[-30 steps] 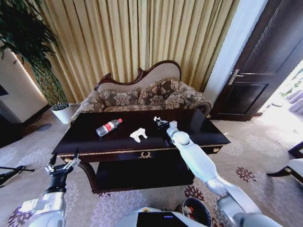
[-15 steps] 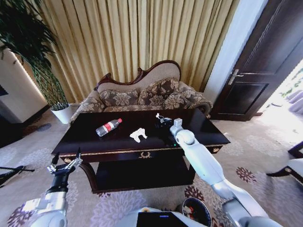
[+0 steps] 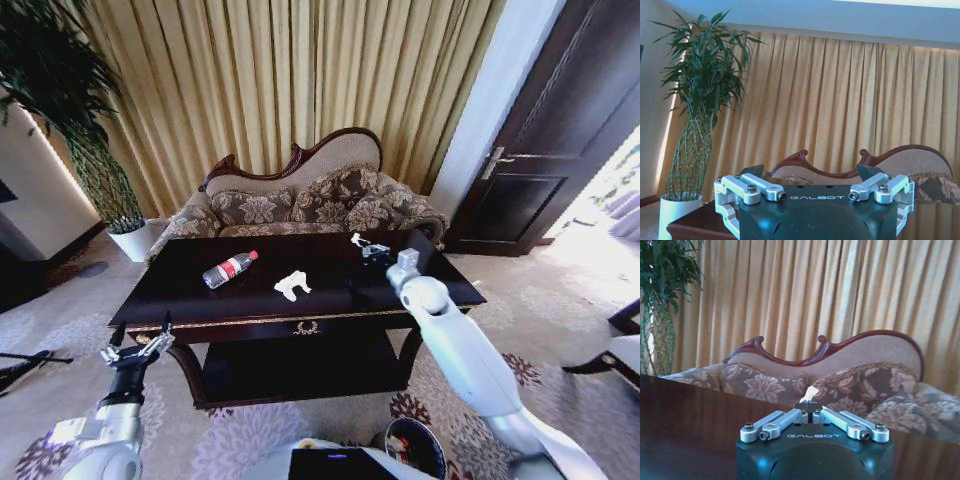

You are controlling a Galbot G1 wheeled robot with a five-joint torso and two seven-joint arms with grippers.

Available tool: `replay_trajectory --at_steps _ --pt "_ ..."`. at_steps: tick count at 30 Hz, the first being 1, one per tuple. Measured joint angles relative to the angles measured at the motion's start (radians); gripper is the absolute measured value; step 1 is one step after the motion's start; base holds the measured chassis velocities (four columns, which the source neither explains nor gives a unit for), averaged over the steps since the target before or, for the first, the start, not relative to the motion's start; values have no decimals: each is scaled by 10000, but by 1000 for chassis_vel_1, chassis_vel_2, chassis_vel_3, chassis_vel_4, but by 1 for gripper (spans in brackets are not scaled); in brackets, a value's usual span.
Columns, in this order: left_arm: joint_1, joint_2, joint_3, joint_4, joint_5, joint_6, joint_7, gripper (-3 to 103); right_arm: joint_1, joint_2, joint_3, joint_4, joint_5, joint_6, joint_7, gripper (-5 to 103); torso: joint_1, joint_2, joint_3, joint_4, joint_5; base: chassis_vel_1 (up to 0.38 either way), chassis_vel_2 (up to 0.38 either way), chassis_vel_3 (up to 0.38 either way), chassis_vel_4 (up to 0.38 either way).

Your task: Move to the front of the table and place the trash on the table into the trash bin.

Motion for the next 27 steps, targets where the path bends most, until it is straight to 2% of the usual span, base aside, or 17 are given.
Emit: replay_trajectory --at_steps 5,12,20,27 --pt "-16 67 -10 110 -20 1 -6 100 -643 -383 603 575 66 -38 -3 0 0 0 -1 -1 -2 0 0 0 0" --pt "-75 164 73 314 -34 2 -5 100 -1439 -684 1303 1652 846 -39 247 0 0 0 0 1 -2 0 0 0 0" --pt "-163 380 14 438 -172 32 -38 100 -2139 -225 1464 2311 1028 -286 666 0 0 0 0 2 -2 0 0 0 0" --pt "-170 426 0 498 -182 38 -41 100 -2357 44 1549 2398 963 -300 723 0 0 0 1 2 -3 0 0 0 0"
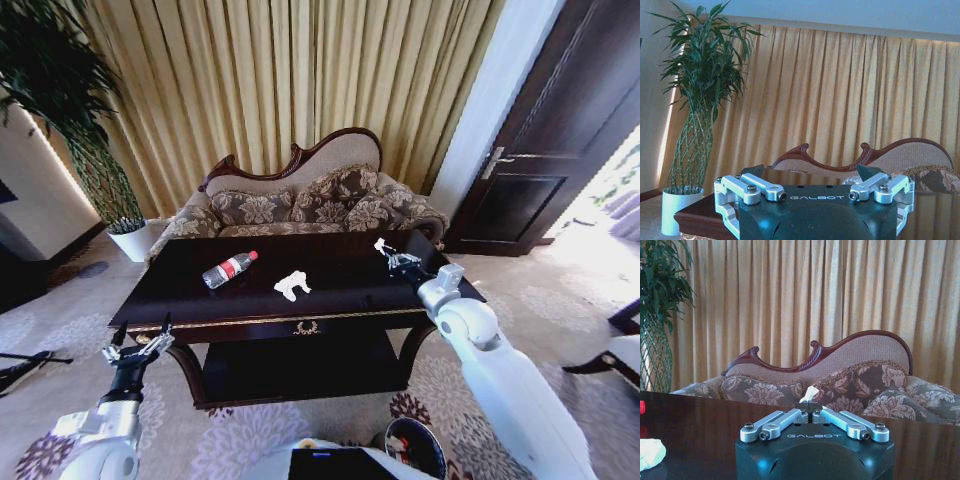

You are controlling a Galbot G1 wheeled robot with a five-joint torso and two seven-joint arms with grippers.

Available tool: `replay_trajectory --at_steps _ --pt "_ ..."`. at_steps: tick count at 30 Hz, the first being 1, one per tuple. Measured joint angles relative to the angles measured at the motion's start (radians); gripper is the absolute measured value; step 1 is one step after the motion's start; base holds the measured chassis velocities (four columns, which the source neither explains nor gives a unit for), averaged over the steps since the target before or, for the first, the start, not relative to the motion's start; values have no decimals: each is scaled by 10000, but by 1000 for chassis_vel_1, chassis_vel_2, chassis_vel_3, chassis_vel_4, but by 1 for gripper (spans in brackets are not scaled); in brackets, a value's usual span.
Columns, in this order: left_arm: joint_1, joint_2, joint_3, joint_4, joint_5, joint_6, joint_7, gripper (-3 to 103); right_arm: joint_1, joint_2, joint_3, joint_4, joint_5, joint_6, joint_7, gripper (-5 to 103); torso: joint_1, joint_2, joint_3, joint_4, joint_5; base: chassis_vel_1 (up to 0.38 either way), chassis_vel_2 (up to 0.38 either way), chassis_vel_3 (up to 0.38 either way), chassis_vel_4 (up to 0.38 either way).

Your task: Move to the front of the table and place the trash on the table into the trash bin.

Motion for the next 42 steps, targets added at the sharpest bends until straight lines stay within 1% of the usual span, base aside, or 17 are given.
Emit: replay_trajectory --at_steps 9,24,42 --pt "1 -26 -2 -1 0 3 0 100 -36 25 104 40 -10 4 28 0 0 0 0 0 0 45 -57 -42 53" --pt "103 -157 -30 -25 13 -49 52 100 -283 130 209 184 -135 96 84 0 -2 0 0 -1 1 100 -101 -106 106" --pt "86 -89 -55 92 3 -131 62 100 -395 369 112 253 -234 123 204 0 0 0 0 -1 0 107 -103 -93 101"
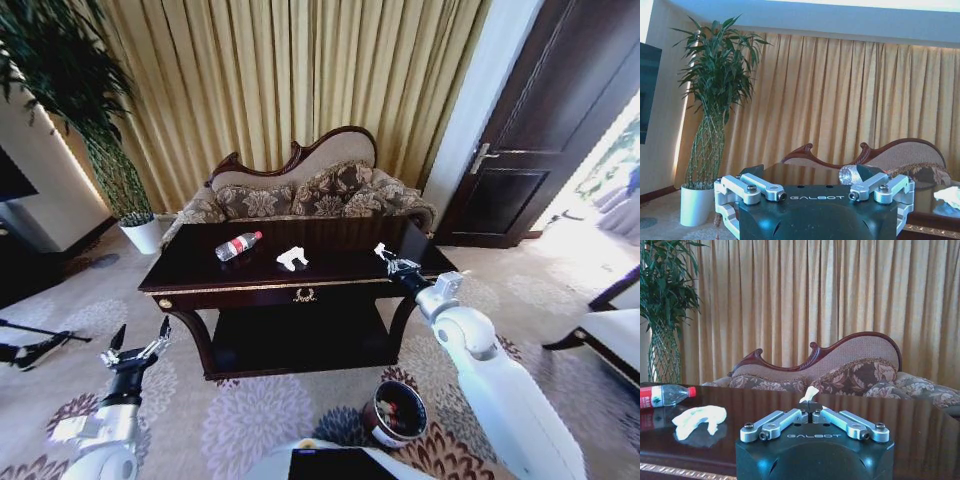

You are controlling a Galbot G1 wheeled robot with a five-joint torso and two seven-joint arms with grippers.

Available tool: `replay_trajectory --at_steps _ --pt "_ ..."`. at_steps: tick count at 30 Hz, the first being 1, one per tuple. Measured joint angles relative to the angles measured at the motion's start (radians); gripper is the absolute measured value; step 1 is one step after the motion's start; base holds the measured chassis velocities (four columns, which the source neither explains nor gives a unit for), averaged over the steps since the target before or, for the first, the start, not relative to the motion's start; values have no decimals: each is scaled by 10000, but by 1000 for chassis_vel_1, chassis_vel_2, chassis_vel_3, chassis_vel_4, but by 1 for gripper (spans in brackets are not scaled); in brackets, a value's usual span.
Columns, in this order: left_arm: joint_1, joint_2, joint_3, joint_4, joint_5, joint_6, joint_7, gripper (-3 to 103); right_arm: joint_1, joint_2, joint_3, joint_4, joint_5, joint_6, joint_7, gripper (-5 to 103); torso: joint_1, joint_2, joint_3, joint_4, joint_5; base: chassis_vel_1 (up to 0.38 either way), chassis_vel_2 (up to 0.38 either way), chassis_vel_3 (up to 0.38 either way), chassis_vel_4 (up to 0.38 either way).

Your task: Move to the front of the table and place the trash on the table into the trash bin.

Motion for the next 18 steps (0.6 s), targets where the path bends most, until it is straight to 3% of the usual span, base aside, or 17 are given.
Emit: replay_trajectory --at_steps 18 --pt "137 -20 -137 -12 -174 -174 135 100 -89 152 -189 281 -166 71 126 0 -1 0 -1 1 0 158 -156 -158 150"
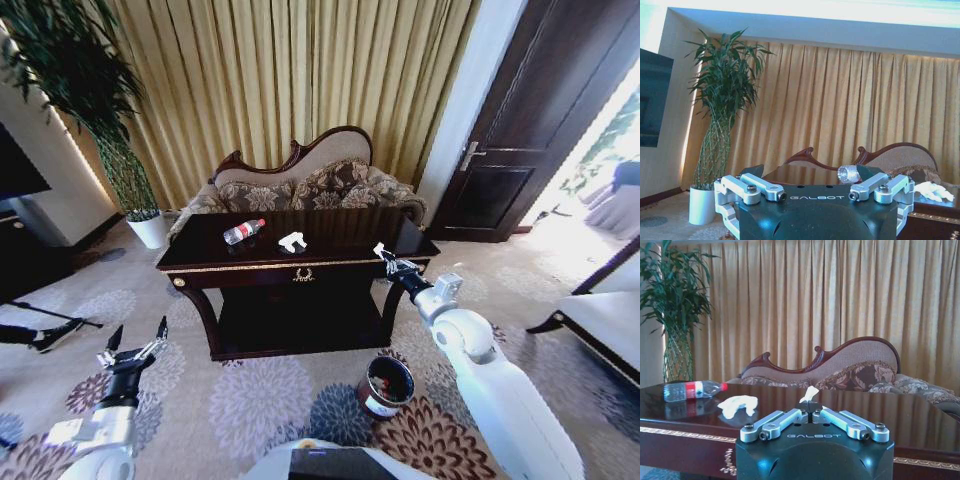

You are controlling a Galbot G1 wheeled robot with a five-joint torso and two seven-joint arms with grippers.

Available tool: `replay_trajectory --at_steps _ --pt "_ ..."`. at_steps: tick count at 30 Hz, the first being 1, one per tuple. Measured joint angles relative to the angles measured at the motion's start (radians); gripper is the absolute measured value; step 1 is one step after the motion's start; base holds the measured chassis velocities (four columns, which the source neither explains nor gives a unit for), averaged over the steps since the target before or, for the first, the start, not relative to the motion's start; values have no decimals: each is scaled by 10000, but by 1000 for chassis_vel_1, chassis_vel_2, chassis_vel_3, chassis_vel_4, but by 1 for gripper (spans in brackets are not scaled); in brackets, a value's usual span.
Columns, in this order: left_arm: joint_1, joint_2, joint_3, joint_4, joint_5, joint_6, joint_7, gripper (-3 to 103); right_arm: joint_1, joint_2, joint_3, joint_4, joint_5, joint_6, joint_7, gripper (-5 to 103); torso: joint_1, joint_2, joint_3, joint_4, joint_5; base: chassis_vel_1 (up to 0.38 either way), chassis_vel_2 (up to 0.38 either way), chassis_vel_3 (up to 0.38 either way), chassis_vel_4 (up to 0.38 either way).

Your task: Move to the front of the table and place the trash on the table into the trash bin.

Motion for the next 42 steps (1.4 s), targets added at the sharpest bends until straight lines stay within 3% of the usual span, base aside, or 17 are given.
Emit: replay_trajectory --at_steps 9,20,30,42 --pt "25 -47 -6 5 8 -24 37 100 -69 177 -148 -55 -144 153 -10 0 -4 4 -2 0 1 48 -55 -48 46" --pt "-71 -36 102 47 82 -2 46 100 -473 466 -124 -811 -992 558 -235 0 2 -1 1 -1 1 0 0 0 0" --pt "-36 -8 83 108 77 -7 45 100 -815 1333 -441 -3368 -3166 1785 -875 0 1 0 1 0 1 0 0 0 0" --pt "-86 -45 167 66 114 3 37 100 -468 2324 -529 -6135 -4180 2788 -1160 0 1 0 1 -1 -1 0 0 0 0"
